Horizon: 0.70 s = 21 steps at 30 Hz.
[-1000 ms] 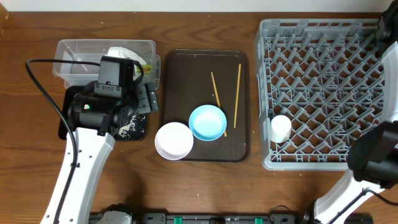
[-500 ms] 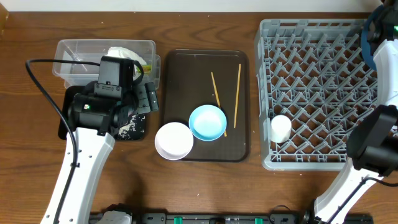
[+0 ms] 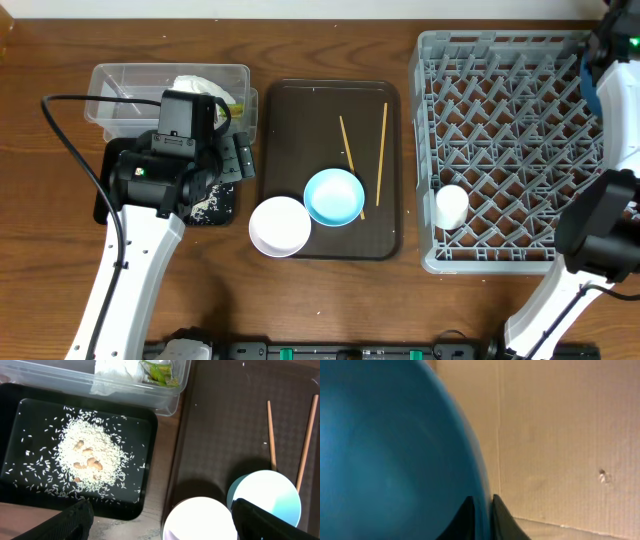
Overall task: Sort waste into correct bins and load items into the dishwasher rack
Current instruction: 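Carry the blue plate with the right gripper into the rack's back-right corner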
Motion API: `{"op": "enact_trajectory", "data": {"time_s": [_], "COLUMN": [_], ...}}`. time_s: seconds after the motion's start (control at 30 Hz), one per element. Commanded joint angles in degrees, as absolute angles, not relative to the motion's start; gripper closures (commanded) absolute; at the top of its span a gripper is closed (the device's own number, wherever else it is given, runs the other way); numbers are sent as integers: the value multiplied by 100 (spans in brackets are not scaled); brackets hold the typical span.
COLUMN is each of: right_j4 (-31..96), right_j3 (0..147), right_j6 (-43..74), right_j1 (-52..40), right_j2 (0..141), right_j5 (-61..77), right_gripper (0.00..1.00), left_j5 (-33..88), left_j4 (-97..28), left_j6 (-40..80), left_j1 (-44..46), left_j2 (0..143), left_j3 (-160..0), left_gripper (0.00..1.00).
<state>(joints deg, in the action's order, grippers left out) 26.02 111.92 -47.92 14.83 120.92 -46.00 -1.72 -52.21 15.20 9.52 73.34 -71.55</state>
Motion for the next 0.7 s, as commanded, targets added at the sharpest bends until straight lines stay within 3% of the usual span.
{"op": "enact_trajectory", "data": {"time_s": [0.0,0.1,0.5,0.67], "right_j4": [2786,2786,2683,2504], "right_j3": [11087,11087,11089,11089], "right_j6": [-4783,-4781,-4781,-4661], "right_j1": [1304,1201,681,322], "right_j2": [12254,12254,12245,12199], "right_j5": [-4342,-4348,-4652,-4641], "right_gripper": [88,78,11,1], "left_j5": [-217,-217,-217,-217], "left_j4": [-5227,-5227,-5227,-5227], "left_j6": [1514,1514,1514,1514], "left_j1": [928,928,928,932], "left_j2": [7297,7297,7297,7297], "left_j3": [-7223,-7223,-7223,-7223], "left_gripper": [9,9,9,9]}}
